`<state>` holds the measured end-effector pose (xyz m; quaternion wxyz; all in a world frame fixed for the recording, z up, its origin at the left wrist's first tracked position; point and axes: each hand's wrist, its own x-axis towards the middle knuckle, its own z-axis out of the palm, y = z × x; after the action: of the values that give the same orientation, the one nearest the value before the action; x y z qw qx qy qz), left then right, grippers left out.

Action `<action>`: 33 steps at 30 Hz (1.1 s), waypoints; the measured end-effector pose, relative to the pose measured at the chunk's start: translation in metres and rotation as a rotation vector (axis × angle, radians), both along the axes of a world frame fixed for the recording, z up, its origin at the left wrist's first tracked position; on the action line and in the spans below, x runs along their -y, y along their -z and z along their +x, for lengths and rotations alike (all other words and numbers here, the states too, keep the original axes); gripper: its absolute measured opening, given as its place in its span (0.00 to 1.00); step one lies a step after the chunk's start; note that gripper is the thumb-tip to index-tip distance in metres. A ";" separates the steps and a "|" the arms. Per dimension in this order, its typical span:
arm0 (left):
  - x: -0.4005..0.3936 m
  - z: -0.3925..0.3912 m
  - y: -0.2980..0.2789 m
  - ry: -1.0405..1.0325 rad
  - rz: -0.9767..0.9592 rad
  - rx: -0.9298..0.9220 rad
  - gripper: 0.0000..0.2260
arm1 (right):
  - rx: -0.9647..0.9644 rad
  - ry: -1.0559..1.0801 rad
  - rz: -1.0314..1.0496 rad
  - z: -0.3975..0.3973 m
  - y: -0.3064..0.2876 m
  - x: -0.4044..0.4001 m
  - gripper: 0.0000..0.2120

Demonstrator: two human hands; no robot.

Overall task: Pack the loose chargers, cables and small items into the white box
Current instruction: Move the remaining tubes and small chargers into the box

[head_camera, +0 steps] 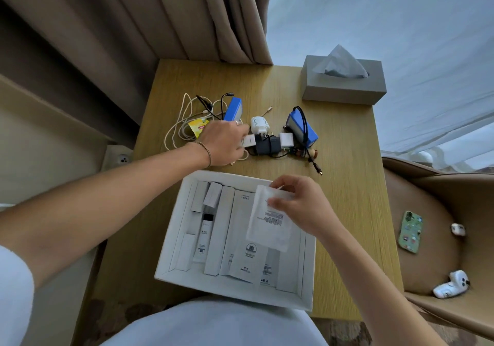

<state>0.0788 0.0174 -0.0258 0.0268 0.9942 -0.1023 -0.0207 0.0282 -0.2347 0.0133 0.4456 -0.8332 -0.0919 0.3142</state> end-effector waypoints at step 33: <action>0.019 -0.177 -0.012 -0.267 -0.315 -0.382 0.17 | 0.418 -0.500 -0.459 -0.071 0.088 -0.021 0.25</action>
<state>-0.0977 -0.0017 -0.0141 0.2023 0.9605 0.0345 -0.1880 -0.0433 -0.2136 -0.0743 0.1291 -0.9091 -0.3079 0.2492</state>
